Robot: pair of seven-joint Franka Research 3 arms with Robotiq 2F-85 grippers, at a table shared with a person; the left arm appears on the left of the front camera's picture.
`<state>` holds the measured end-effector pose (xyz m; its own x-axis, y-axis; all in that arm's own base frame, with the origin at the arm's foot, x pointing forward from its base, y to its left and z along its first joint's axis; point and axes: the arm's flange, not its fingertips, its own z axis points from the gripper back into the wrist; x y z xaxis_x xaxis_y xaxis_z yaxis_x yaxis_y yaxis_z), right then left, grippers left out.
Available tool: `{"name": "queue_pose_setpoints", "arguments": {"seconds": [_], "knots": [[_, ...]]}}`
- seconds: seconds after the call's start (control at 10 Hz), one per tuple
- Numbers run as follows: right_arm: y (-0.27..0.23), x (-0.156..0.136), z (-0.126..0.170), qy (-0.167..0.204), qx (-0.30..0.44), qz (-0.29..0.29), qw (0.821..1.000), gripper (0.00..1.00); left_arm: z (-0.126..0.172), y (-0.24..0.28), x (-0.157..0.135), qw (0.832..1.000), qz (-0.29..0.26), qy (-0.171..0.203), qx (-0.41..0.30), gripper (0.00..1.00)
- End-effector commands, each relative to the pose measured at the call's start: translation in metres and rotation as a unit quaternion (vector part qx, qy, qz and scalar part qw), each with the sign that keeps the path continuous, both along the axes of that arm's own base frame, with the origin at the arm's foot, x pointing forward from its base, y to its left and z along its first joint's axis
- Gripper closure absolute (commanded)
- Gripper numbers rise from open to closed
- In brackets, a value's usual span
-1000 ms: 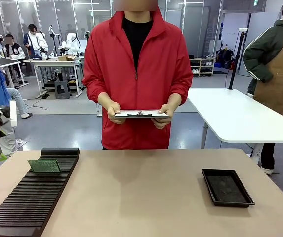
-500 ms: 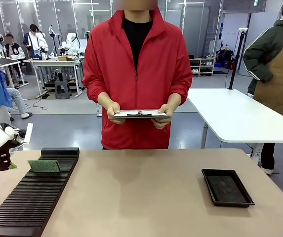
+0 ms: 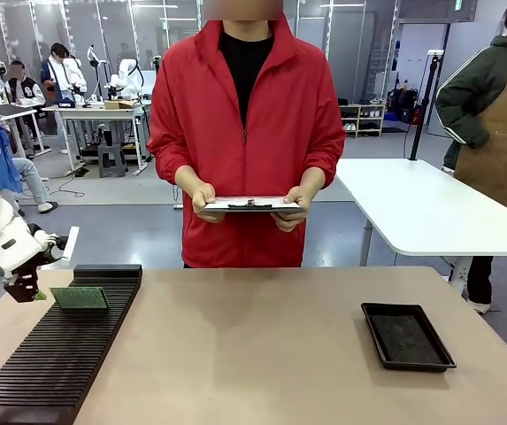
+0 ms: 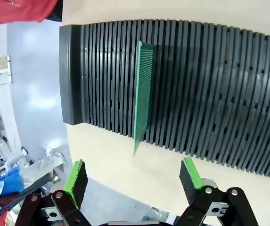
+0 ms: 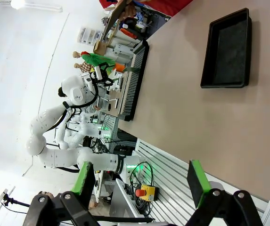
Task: Inspect the PCB.
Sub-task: Pick up the Blank PCB and present it to the human.
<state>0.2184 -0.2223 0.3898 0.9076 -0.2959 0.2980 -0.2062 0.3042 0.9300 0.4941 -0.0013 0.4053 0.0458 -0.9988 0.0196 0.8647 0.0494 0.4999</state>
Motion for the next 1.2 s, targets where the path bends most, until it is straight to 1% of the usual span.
{"name": "queue_pose_setpoints", "arguments": {"seconds": [0.0,0.2,0.6,0.8,0.9,1.0,1.1], "knots": [[0.0,0.0,0.001,-0.01,0.004,0.0,1.0,0.0,0.001,-0.006,0.023,0.999,0.002,0.038,-0.008,0.0],[0.0,0.0,0.001,-0.01,0.004,0.0,1.0,0.0,-0.007,-0.007,0.036,0.998,0.008,0.057,0.009,0.0],[0.0,0.0,0.001,-0.01,0.004,0.0,1.0,0.0,-0.026,-0.005,0.048,0.997,0.007,0.073,0.011,0.0],[0.0,0.0,0.001,-0.01,0.004,0.0,1.0,0.0,-0.035,-0.003,0.054,0.997,0.015,0.08,0.015,0.0],[0.0,0.0,0.001,-0.01,0.004,0.0,1.0,0.0,-0.036,-0.003,0.054,0.996,0.016,0.081,0.016,0.17],[0.0,0.0,0.001,-0.01,0.004,0.0,1.0,0.0,-0.037,-0.002,0.053,0.996,0.017,0.081,0.019,0.3],[0.0,0.0,0.001,-0.01,0.004,0.0,1.0,0.0,-0.039,-0.001,0.054,0.996,0.02,0.082,0.023,0.76]]}}
